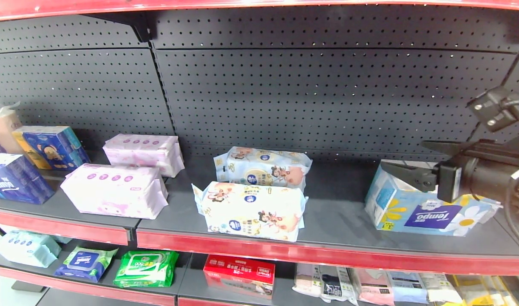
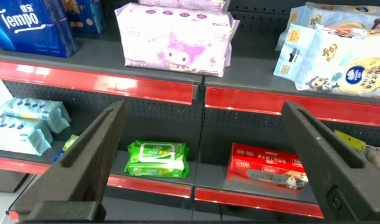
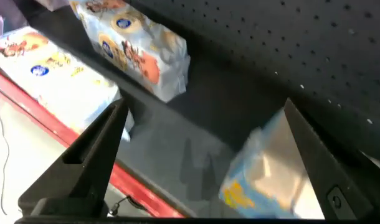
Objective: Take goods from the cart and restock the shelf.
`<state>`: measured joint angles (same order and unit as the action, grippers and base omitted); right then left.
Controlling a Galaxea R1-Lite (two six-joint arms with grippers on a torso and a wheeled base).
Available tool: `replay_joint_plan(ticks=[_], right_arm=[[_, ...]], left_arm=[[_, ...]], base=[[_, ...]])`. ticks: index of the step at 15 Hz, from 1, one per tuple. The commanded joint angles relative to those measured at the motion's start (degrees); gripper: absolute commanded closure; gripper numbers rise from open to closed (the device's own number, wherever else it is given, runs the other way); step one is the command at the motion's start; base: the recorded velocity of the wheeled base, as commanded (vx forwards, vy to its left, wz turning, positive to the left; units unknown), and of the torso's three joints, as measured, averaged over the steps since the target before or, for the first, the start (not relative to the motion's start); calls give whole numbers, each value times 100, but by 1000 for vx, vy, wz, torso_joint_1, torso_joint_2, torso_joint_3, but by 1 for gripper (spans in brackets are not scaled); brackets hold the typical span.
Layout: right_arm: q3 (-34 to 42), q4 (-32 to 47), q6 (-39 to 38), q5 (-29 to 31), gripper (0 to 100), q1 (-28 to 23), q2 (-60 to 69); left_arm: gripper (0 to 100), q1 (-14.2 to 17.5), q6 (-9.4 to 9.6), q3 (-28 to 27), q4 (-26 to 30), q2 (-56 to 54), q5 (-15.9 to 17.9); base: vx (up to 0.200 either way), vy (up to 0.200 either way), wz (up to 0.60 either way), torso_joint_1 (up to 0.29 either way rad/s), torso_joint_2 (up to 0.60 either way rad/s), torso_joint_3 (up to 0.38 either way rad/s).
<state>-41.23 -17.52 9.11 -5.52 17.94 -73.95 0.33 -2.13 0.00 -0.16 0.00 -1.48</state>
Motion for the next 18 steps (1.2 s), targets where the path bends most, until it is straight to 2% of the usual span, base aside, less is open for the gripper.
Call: replay_joint_plan(ticks=[1, 2, 5, 8, 9, 11, 13, 18], right_arm=[[326, 3, 21, 7, 0, -54, 777], [414, 3, 3, -1, 0, 51, 891], [308, -147, -155, 7, 0, 913, 451], [423, -788, -427, 104, 0, 1194, -120], [581, -823, -331, 508, 0, 1361, -23], [783, -815, -32, 746, 0, 1396, 126], [836, -823, 364, 825, 0, 1194, 214], [924, -823, 381, 825, 0, 1062, 293]], left_arm=[[0, 2, -6, 0, -2, 0, -2], [0, 2, 2, 0, -2, 0, -2], [0, 2, -6, 0, -2, 0, -2], [0, 2, -6, 0, -2, 0, -2], [0, 2, 2, 0, -2, 0, -2], [0, 2, 2, 0, -2, 0, -2], [0, 2, -6, 0, -2, 0, -2], [0, 11, -6, 0, -2, 0, -2]], base=[[0, 0, 0, 0, 0, 0], [0, 0, 0, 0, 0, 0], [0, 0, 0, 0, 0, 0], [0, 0, 0, 0, 0, 0], [0, 0, 0, 0, 0, 0], [0, 0, 0, 0, 0, 0], [0, 0, 0, 0, 0, 0], [0, 0, 0, 0, 0, 0]])
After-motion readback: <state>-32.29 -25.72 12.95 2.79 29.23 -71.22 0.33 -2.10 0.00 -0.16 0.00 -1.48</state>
